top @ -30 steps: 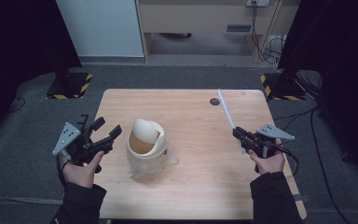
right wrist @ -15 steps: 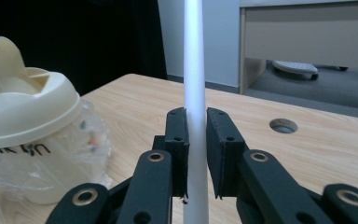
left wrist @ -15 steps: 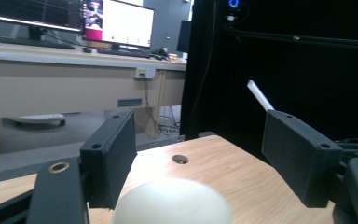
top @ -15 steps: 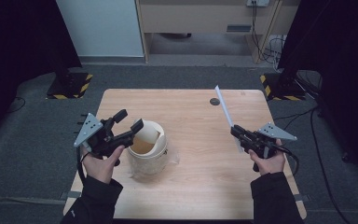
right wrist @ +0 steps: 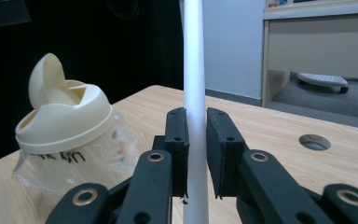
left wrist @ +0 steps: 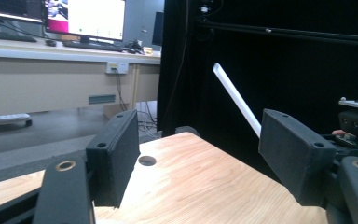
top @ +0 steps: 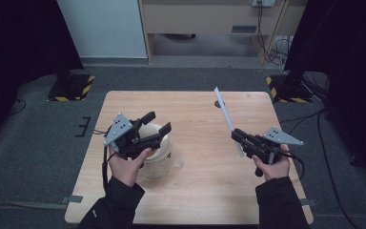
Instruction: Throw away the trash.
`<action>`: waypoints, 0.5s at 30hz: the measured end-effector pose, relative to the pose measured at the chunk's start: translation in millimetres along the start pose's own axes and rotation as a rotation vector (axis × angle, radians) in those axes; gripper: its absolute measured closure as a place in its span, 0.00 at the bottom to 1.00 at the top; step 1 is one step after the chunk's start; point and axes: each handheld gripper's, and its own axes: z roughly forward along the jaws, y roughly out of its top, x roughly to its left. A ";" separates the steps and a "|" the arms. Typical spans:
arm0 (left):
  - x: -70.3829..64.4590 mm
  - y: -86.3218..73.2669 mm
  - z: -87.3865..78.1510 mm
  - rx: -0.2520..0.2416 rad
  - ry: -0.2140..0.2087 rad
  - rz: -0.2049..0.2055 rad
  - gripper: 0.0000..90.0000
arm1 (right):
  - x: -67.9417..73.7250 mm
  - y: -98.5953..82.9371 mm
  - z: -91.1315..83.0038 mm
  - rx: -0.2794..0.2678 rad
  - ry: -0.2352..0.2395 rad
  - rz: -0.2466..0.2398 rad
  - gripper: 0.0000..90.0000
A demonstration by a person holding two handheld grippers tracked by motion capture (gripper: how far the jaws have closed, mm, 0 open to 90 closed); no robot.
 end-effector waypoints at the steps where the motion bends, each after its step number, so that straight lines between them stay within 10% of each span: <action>1: -1.8 0.2 2.6 0.003 -0.003 0.000 0.32 | 0.9 0.3 0.0 -0.001 0.002 -0.001 0.88; 15: -24.3 -2.3 43.6 0.028 -0.049 -0.049 0.36 | 10.6 0.3 -2.8 -0.017 0.052 0.003 0.88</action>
